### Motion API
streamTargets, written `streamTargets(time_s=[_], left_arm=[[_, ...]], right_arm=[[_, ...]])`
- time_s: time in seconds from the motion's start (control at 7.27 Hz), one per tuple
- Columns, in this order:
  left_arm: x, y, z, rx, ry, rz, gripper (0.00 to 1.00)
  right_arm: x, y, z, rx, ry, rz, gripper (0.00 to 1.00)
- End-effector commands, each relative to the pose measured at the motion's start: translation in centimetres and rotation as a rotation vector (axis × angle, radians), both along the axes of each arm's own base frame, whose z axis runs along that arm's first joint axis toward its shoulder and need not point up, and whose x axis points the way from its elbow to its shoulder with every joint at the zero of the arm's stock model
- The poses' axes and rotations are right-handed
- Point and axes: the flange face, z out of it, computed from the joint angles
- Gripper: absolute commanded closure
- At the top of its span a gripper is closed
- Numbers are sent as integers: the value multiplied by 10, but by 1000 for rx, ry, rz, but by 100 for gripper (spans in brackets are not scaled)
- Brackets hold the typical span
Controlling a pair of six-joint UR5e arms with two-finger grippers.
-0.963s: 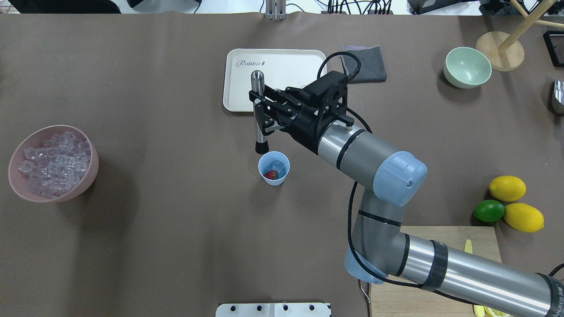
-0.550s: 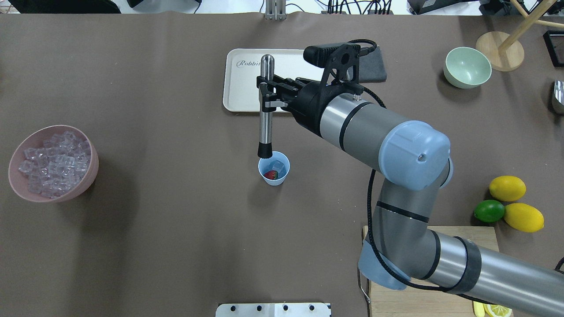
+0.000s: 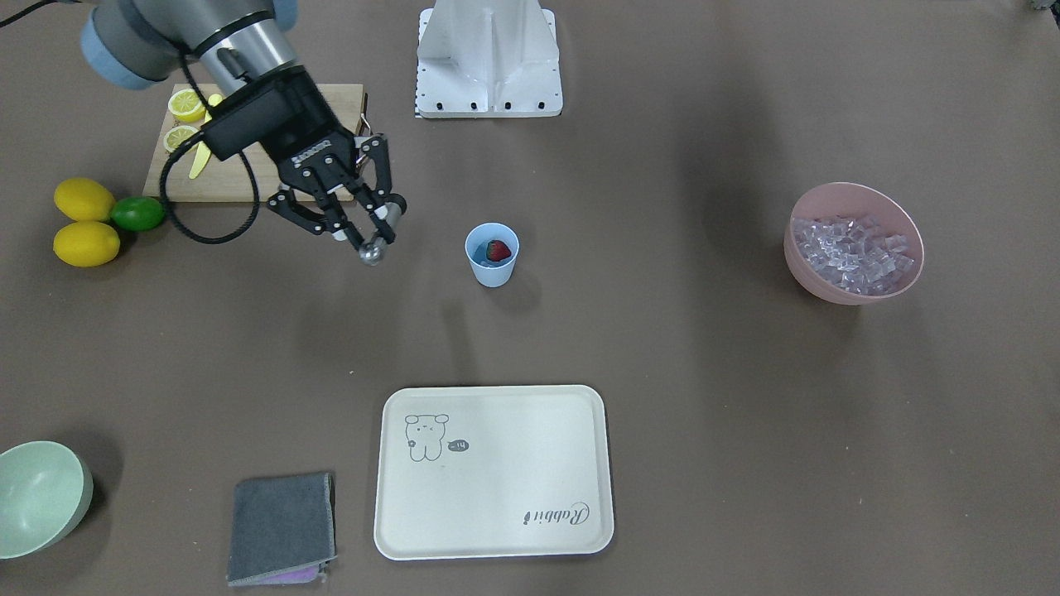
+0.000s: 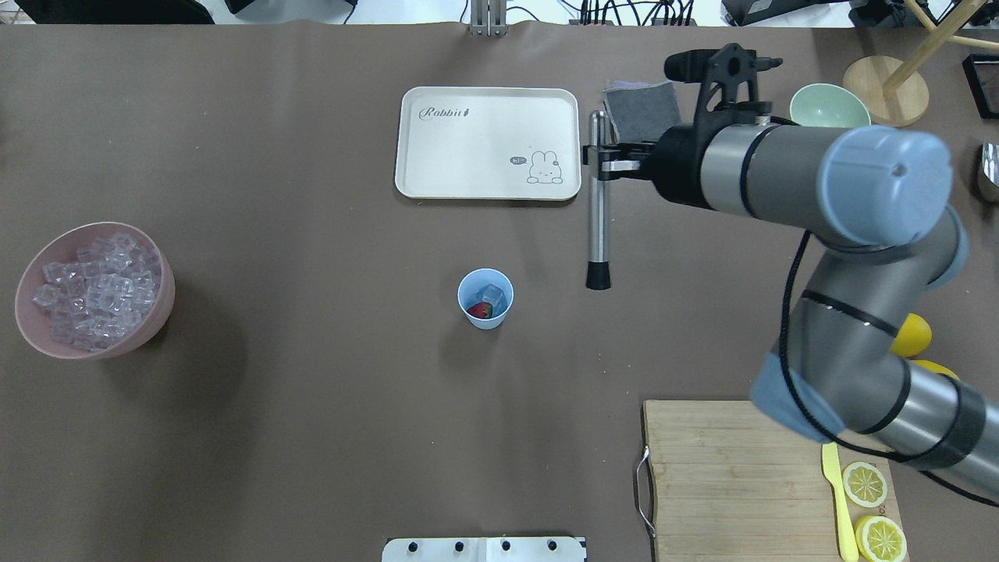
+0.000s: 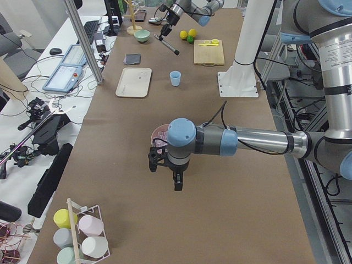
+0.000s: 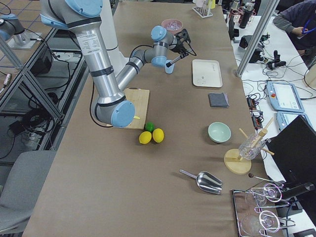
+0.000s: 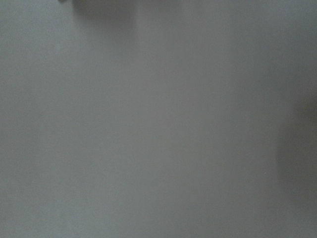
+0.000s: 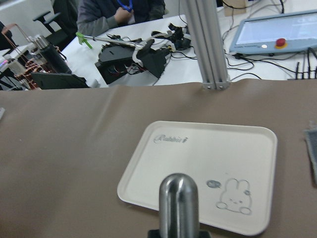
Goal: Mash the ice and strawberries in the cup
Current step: 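Lift the muddler out of the cup and carry it back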
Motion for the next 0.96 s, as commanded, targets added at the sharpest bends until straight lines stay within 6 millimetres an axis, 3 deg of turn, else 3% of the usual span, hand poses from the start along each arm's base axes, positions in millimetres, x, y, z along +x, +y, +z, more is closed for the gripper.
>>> streamTargets(time_s=[0.0,0.14,0.28,0.55,0.69,0.83], left_arm=[[28,-19,-19,37,4,33,2],[30,-26,-26,54,6,37,2],[32,-28,-29,61,6,41,2],[32,-28,-29,88,7,47,2],[33,-26,-29,120,10,48,2],[33,-23,-30,125,10,49,2]], right_arm=[[80,-27,66,-254,106,-118,100],[101,-24,102,-315,144,-143,100],[108,-18,138,-368,199,-155,100],[105,-23,160,-527,323,-246,100],[94,-39,159,-604,370,-271,100],[75,-62,174,-645,421,-302,100]])
